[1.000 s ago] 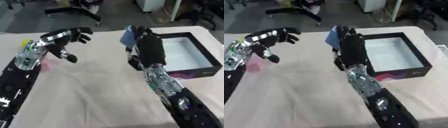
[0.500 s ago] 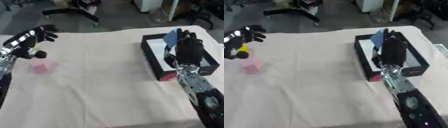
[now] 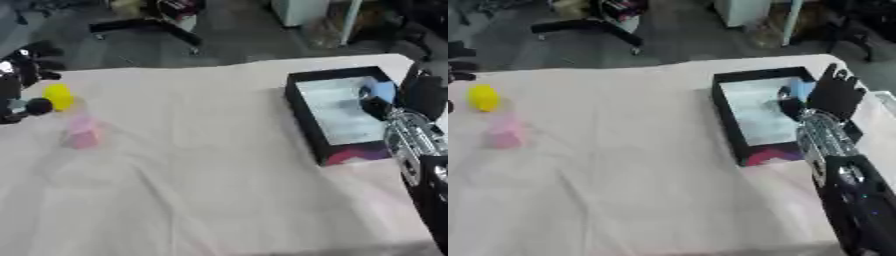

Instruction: Pick up the objects with one hand, pass them to the other hand, and then place them into the box on the other side of the table.

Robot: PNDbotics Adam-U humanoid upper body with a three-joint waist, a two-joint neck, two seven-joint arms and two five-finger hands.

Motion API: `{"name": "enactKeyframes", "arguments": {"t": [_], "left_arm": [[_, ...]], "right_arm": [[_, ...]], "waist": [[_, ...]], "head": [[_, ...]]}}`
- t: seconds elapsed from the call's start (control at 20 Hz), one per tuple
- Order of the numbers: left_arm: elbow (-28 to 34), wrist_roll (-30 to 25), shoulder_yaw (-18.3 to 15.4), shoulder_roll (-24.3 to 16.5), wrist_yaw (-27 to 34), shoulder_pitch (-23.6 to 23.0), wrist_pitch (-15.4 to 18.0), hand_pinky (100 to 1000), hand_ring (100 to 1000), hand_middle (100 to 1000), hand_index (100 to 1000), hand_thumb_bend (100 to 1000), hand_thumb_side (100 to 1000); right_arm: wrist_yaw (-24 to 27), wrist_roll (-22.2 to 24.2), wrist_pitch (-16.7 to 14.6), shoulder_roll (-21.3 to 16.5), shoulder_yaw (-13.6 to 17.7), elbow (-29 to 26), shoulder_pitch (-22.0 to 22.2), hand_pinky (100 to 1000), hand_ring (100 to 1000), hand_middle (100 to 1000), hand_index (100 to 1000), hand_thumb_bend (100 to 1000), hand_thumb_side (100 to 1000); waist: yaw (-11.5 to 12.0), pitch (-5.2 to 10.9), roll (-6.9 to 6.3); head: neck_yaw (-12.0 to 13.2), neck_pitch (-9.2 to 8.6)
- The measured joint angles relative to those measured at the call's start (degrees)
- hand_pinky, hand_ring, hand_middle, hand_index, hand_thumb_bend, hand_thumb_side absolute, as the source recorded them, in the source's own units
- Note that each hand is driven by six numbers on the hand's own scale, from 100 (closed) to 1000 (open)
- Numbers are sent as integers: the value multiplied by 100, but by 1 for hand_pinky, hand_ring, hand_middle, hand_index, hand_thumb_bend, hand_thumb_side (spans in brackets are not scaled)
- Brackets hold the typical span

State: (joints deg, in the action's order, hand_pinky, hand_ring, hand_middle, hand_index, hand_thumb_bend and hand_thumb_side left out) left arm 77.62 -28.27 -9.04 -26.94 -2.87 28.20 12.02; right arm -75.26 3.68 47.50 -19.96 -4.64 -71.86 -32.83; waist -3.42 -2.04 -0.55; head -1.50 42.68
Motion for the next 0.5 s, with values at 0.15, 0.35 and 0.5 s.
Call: {"name": "enactKeyframes", "arguments": {"t": [0.15, 0.35, 0.5], "left_arm": [[-228, -12, 66, -237, -234, 37, -25, 856, 827, 854, 965, 1000, 468], [-744, -114, 343, -761, -588, 268, -249, 854, 783, 791, 907, 938, 387], [-1164, -145, 696, -1179, -853, 538, -496, 837, 745, 743, 860, 822, 357]], "right_arm": [[-89, -186, 73, -27, -169, -250, 21, 649, 869, 801, 1000, 420, 562], [-399, -516, -169, 11, -447, -798, 182, 632, 860, 786, 1000, 370, 547], [-638, -739, -411, 146, -624, -1225, 308, 632, 854, 773, 1000, 356, 535]], "waist": [[-13, 0, -9], [-53, 2, -75], [-121, 6, -108]], "head": [[108, -1], [426, 5], [741, 25]]}}
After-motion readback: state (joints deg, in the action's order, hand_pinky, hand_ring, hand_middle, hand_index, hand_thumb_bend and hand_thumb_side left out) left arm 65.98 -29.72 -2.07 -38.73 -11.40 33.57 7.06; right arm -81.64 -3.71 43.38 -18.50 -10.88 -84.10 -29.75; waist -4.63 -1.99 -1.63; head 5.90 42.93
